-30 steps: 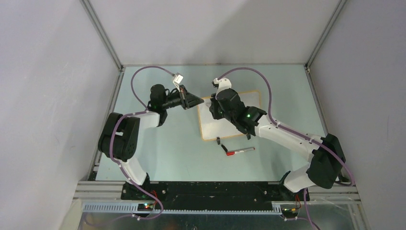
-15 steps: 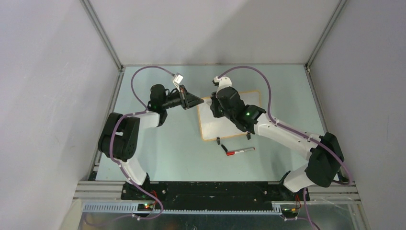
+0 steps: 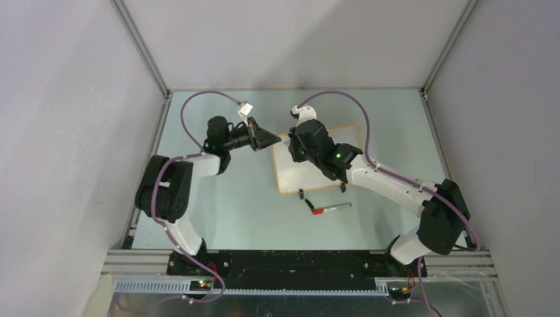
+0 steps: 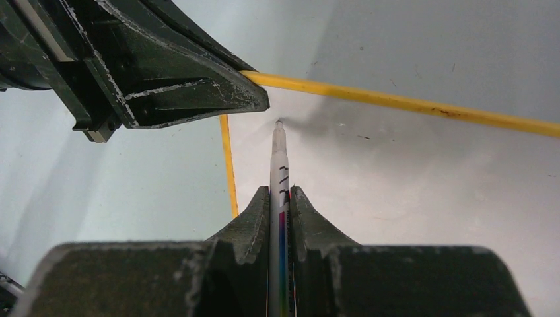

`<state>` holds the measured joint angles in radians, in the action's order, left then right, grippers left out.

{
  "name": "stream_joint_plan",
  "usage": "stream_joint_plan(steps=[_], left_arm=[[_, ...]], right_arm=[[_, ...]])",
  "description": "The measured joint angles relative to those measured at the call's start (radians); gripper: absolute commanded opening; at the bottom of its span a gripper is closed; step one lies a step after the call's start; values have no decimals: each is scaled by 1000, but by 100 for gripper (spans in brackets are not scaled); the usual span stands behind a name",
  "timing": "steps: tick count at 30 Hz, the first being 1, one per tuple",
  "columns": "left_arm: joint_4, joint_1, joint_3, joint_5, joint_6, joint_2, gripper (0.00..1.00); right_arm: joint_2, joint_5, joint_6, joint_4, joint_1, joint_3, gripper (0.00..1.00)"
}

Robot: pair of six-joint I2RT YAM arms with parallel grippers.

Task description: Write a sentence on the whiteboard

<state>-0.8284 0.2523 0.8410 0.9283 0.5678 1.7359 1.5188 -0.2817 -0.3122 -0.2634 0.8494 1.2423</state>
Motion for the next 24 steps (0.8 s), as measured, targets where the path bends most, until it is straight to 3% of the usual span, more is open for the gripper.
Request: stream_joint_plan(steps=[24], left_arm=[[2, 0, 0, 0, -1, 0, 5]], right_arm=[[15, -2, -10, -47, 2, 10, 0]])
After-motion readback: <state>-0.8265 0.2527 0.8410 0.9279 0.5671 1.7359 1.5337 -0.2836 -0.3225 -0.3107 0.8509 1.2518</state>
